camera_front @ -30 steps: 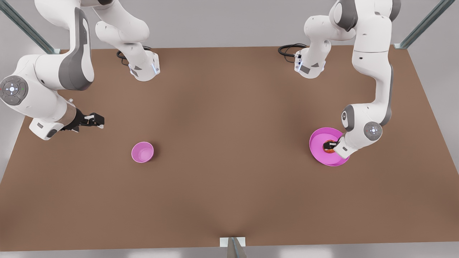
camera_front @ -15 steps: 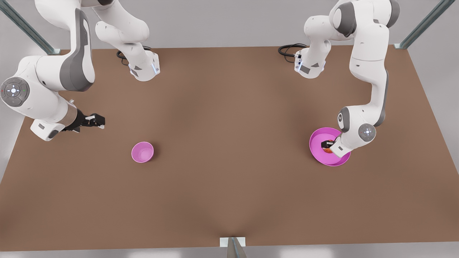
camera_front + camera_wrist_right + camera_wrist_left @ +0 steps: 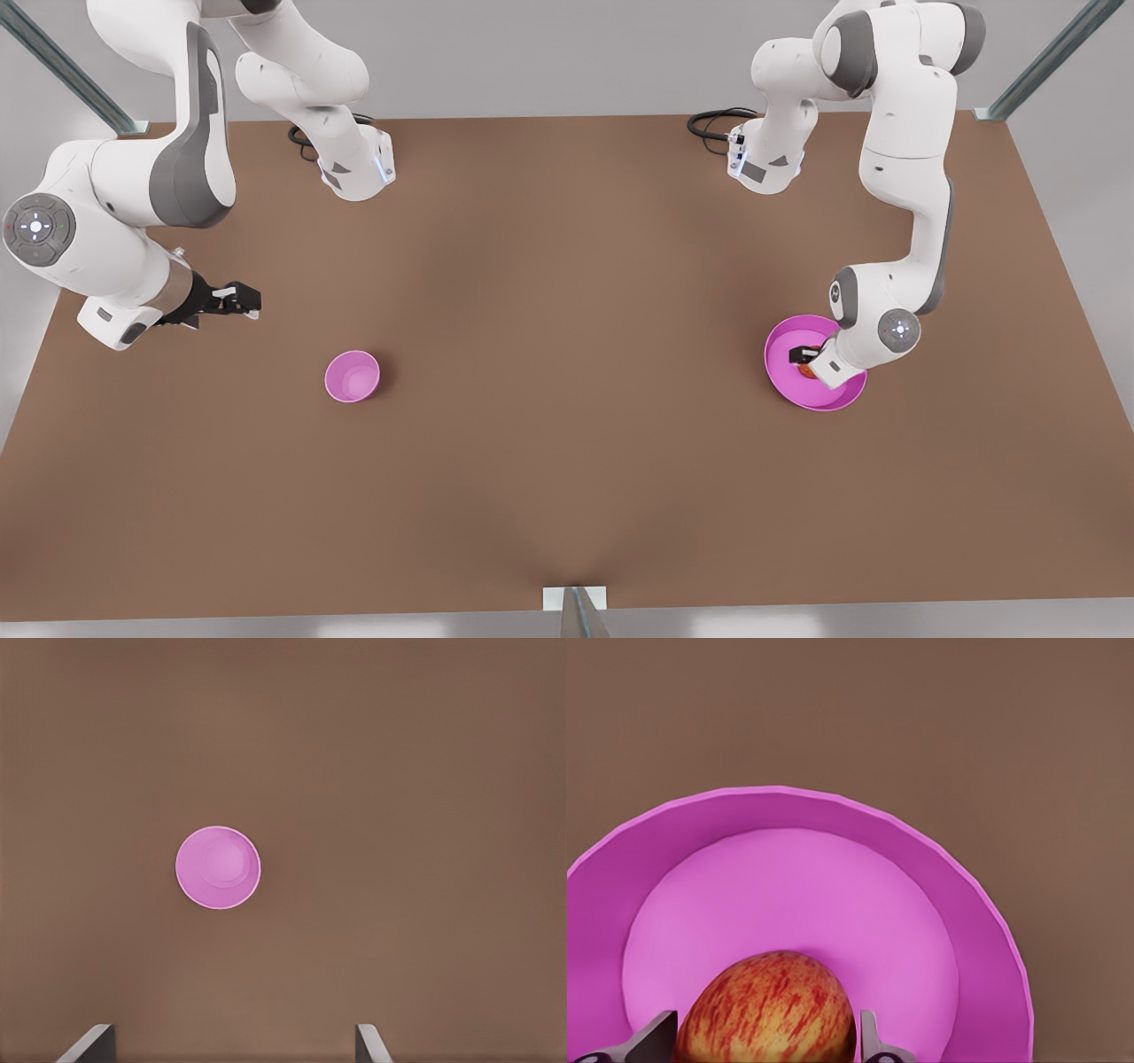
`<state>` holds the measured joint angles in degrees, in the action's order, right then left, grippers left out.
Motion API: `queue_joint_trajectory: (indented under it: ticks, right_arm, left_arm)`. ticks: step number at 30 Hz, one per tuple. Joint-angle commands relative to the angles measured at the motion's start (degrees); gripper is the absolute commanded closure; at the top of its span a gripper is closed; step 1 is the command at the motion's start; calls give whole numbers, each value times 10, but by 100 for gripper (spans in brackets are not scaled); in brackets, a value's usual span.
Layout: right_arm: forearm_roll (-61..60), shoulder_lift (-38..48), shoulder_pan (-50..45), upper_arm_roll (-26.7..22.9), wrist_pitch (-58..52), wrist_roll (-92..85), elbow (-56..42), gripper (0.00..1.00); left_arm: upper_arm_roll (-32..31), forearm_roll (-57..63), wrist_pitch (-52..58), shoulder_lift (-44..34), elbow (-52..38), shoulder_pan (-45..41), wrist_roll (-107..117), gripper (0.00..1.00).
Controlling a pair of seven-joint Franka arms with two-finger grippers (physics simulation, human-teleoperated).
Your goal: Use the left arm to pick up the apple from the plate, transfer it to the gripper of the right arm, and then use the right arm to place it into the bowl
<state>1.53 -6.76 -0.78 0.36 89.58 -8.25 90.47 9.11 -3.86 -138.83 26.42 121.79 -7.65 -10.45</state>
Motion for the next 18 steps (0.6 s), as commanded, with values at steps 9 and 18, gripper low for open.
queue_joint_trajectory:
  ticks: [9,18]
  right_arm:
    - [0,0,1,0,0,-1,0,0]
    - [0,-1,0,0,0,-1,0,0]
  left_arm:
    - [-1,1,-1,9,-2,0,-4,0]
    - [-1,-5,-1,10,-2,0,-3,10]
